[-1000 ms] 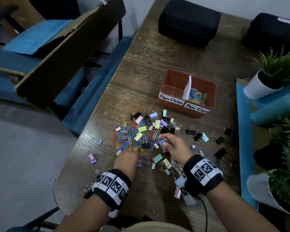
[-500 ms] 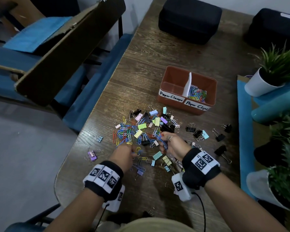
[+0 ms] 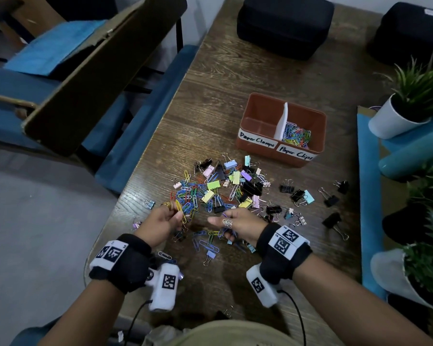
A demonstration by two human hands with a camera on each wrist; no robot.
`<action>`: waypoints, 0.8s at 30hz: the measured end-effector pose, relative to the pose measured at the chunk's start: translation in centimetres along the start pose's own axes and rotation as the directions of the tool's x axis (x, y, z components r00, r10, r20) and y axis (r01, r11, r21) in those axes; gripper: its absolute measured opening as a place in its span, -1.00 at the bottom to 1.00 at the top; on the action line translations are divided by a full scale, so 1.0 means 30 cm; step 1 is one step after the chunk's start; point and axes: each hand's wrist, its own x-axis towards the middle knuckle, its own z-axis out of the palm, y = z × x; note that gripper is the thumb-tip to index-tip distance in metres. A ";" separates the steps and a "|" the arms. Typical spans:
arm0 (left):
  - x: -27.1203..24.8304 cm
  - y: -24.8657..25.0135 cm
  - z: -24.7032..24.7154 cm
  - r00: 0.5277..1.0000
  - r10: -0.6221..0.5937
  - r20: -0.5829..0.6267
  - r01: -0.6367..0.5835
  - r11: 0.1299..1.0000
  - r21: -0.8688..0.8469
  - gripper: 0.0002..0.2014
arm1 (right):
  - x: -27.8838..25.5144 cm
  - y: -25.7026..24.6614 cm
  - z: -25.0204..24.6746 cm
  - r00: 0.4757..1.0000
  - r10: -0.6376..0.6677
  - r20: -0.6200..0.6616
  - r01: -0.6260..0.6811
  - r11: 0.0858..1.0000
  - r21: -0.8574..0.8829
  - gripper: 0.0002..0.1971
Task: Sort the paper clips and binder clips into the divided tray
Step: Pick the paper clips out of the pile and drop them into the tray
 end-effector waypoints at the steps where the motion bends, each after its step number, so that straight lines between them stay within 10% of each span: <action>1: -0.001 -0.007 0.001 1.000 -0.028 0.005 0.029 0.998 -0.055 -0.89 | 0.001 0.001 0.007 1.000 0.012 -0.003 -0.012 1.000 0.014 -0.67; 5: -0.013 -0.012 0.011 0.996 -0.050 0.069 0.071 0.934 -0.350 -0.70 | 0.012 -0.012 0.021 0.995 0.004 -0.100 -0.027 0.971 -0.237 -0.49; 13: -0.032 -0.001 0.014 0.975 -0.107 0.193 0.203 0.775 -0.598 -0.75 | -0.005 -0.007 0.049 0.970 -0.240 -0.044 0.096 0.543 -0.834 -0.67; 20: -0.037 0.009 0.071 0.984 -0.156 -0.088 0.134 0.967 -0.218 -0.60 | -0.015 0.014 0.110 0.965 -0.261 0.003 0.101 0.360 -0.927 -0.57; 24: -0.023 -0.030 0.073 0.983 0.059 -0.173 -0.034 0.989 0.145 -0.63 | -0.024 0.026 0.121 0.973 -0.229 0.022 0.111 0.383 -0.917 -0.68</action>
